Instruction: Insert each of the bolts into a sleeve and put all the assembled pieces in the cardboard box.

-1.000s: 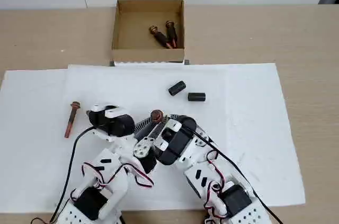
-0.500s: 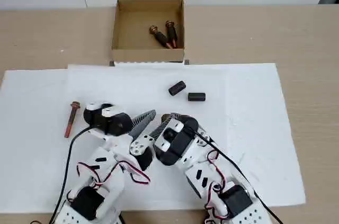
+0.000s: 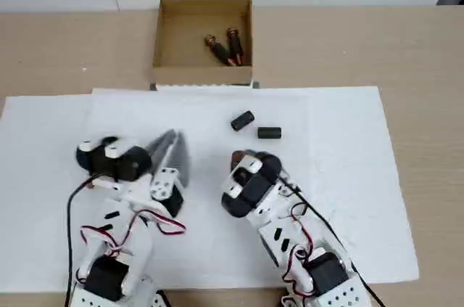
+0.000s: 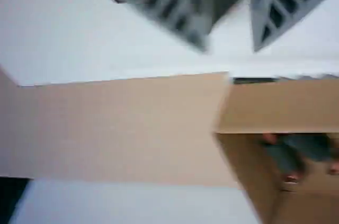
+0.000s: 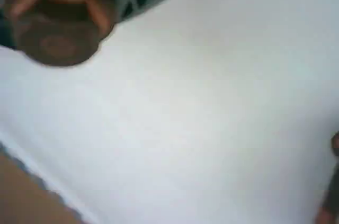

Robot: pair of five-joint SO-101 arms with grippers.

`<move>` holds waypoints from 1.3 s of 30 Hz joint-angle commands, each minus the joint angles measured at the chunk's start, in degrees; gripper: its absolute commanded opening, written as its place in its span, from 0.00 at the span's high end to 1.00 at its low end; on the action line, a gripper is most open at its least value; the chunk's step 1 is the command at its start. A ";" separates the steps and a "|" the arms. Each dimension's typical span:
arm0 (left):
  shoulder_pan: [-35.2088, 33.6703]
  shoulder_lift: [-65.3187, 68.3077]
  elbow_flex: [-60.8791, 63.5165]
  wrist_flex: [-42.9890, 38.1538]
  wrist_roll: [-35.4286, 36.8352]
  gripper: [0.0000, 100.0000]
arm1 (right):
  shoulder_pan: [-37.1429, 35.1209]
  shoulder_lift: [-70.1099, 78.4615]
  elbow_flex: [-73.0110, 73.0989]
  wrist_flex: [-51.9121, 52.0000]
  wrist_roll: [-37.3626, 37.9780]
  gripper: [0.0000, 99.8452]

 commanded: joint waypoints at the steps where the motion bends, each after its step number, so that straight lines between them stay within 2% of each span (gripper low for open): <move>1: -3.43 -0.44 -3.12 0.35 -4.57 1.00 | 3.82 -0.75 -0.79 -1.19 -3.78 1.00; 13: -9.58 -0.35 8.04 1.58 -20.92 1.00 | 15.52 -0.13 -3.78 -0.75 -16.18 1.00; 16: -9.58 -0.35 8.04 3.60 -21.36 1.00 | 15.87 -0.13 -7.03 3.91 -19.87 1.00; 19: -9.58 -0.35 8.04 8.88 -21.01 0.99 | 15.78 -0.13 -11.16 7.96 -22.95 1.00; 22: -9.58 -0.35 8.04 12.04 -20.92 0.99 | 15.87 -0.04 -14.33 10.24 -23.38 1.00; 30: -9.58 -0.35 8.04 13.01 -20.92 0.99 | 15.96 1.01 -23.74 16.13 -23.38 1.00; 34: -9.58 -0.44 8.04 14.24 -20.92 0.99 | 16.04 10.51 -32.70 17.10 -23.47 1.00; 39: -9.58 -0.44 8.04 14.24 -20.92 0.99 | 16.04 30.73 -47.65 15.34 -26.64 1.00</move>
